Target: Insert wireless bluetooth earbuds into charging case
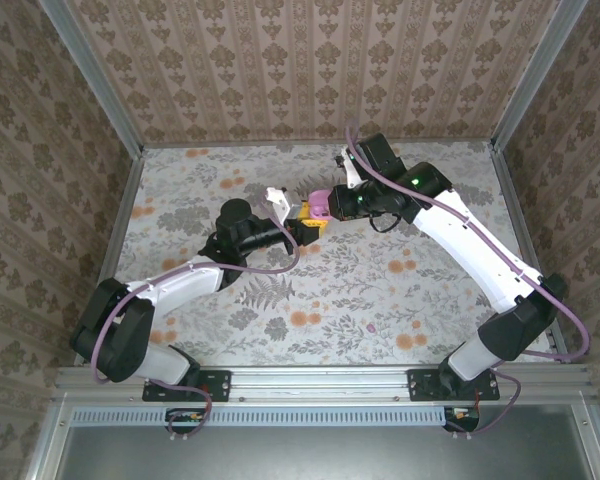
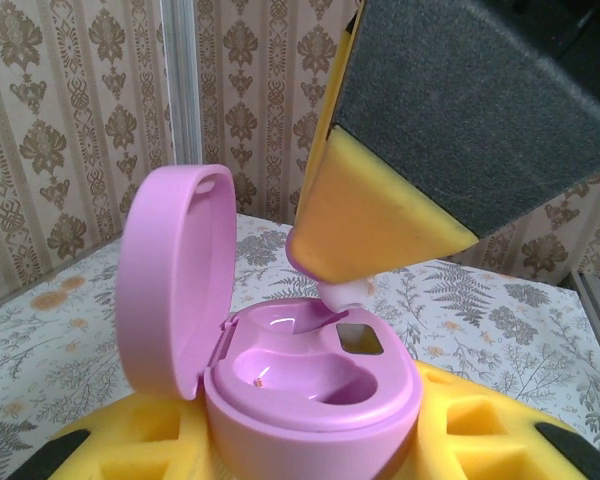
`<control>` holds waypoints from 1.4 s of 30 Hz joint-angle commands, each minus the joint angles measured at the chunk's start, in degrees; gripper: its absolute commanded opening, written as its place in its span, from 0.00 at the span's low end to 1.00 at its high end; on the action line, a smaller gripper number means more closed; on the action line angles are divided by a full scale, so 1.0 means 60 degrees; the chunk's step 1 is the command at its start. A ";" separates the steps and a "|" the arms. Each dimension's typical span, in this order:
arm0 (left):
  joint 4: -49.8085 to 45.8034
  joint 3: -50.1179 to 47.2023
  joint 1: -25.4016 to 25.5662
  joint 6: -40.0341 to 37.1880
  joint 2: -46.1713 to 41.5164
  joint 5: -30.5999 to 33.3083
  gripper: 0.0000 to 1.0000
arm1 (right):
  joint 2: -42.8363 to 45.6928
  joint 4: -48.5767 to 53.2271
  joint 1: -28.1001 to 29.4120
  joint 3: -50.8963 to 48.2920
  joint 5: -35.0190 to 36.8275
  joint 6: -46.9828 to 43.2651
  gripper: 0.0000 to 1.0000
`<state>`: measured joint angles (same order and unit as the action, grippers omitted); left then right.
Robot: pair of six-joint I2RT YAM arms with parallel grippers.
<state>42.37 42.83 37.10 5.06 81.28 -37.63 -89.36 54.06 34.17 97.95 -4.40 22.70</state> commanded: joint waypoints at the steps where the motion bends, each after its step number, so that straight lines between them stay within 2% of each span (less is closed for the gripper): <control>1: 0.0254 0.0208 0.0085 -0.0098 -0.0102 -0.0086 0.24 | -0.0007 -0.0126 0.0098 0.0180 0.0220 0.0142 0.21; 18: 0.0463 0.0253 0.0086 0.0078 -0.0047 -0.0017 0.24 | -0.0118 0.0223 0.0136 0.0012 0.0544 -0.0083 0.22; 26: 0.0570 0.0302 0.0079 0.0168 0.0006 -0.0013 0.24 | -0.0140 0.0001 0.0210 -0.0005 0.0192 -0.0040 0.22; 35: 0.0585 0.0317 0.0082 0.0211 0.0019 -0.0021 0.24 | -0.0035 -0.0021 0.0212 -0.0025 -0.0077 -0.0076 0.30; 42: 0.0585 0.0306 0.0086 0.0211 0.0006 -0.0042 0.24 | 0.0023 -0.0147 0.0210 -0.0090 -0.0232 -0.0049 0.32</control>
<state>43.27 42.85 37.12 5.58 81.30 -37.63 -89.76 52.93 35.16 97.93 -4.56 22.65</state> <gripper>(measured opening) 0.359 0.318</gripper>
